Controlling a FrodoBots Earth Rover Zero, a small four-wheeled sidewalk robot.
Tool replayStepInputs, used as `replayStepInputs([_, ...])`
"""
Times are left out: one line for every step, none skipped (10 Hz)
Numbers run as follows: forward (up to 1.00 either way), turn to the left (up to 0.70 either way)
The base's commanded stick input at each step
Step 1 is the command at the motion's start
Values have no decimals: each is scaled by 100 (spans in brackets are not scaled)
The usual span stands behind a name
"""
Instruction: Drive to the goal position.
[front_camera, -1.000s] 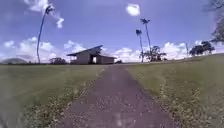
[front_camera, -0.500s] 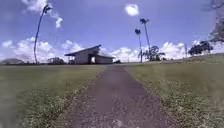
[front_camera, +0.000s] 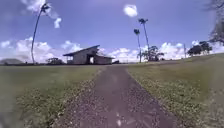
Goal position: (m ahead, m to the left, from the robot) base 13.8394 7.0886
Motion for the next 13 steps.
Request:
replayStepInputs([100,-6])
replayStepInputs([100,0])
replayStepInputs([100,0])
replayStepInputs([100,0])
replayStepInputs([100,0])
replayStepInputs([100,0])
replayStepInputs([100,0])
replayStepInputs([100,0])
replayStepInputs([100,0])
replayStepInputs([100,0])
replayStepInputs([100,0])
replayStepInputs([100,0])
replayStepInputs([100,0])
